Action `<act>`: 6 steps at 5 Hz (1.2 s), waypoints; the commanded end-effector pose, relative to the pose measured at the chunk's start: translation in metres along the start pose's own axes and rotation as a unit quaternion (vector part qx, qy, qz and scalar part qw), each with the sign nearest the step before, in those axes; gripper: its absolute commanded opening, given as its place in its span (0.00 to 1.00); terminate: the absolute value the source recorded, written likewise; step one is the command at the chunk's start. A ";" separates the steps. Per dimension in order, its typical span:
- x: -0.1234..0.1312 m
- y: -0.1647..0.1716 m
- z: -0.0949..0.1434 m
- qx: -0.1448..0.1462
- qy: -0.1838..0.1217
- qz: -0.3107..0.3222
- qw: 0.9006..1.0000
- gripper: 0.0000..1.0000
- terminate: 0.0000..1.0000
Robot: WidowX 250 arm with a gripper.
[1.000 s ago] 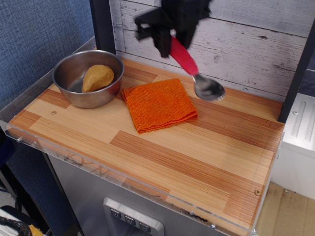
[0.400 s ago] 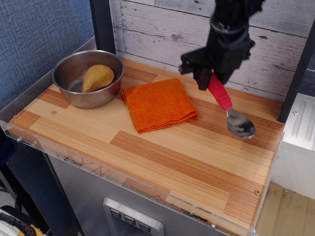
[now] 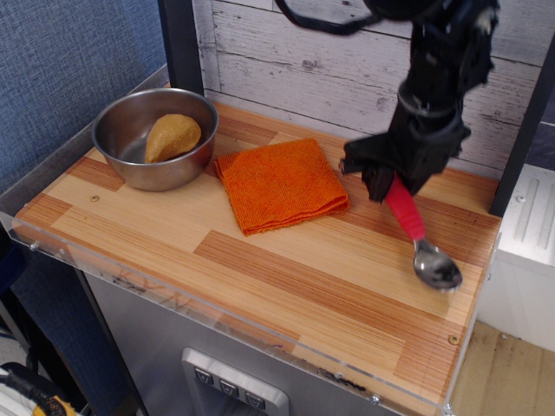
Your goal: Pick up the red spoon and place it on the right of the orange cloth
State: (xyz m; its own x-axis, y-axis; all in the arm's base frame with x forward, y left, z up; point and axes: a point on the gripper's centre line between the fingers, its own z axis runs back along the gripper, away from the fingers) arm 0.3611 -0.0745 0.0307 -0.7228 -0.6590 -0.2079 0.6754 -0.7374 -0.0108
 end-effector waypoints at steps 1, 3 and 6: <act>0.004 0.004 -0.001 0.012 0.014 -0.015 1.000 0.00 0.00; -0.001 0.000 -0.001 0.007 0.007 -0.006 1.000 1.00 0.00; -0.003 -0.005 0.007 0.012 0.004 0.001 1.000 1.00 0.00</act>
State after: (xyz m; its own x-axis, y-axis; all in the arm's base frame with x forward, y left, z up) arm 0.3573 -0.0747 0.0141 -0.7371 -0.6531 -0.1734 0.6679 -0.7431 -0.0407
